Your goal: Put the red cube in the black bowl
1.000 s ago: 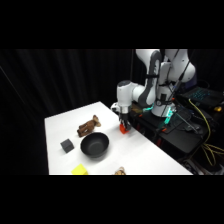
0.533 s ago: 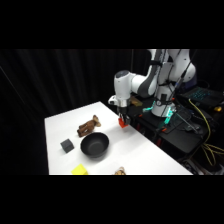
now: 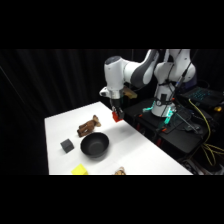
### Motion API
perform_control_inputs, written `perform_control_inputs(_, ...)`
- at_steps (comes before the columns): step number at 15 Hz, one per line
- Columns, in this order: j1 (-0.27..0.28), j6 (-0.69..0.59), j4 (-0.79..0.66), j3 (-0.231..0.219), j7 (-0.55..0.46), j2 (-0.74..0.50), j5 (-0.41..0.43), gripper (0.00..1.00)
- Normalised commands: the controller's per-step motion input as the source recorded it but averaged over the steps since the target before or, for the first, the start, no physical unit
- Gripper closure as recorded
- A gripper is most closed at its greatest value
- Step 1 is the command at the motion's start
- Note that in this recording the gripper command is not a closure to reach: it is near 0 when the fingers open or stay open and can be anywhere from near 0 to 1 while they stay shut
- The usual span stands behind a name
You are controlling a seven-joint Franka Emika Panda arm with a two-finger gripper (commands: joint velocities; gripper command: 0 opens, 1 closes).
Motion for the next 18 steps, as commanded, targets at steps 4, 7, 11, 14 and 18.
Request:
perform_control_inputs(4,-0.06,-0.25,0.51,0.107,-0.1,0.18,0.152,1.0)
perform_control_inputs(7,-0.039,-0.03,0.53,0.102,-0.2,0.31,0.208,1.0)
perform_control_inputs(11,-0.023,0.18,0.45,0.087,-0.23,0.38,0.195,1.0)
perform_control_inputs(14,-0.053,0.32,0.35,0.076,-0.28,0.43,0.265,1.0)
perform_control_inputs(18,-0.078,0.29,0.28,0.089,-0.26,0.42,0.231,1.0)
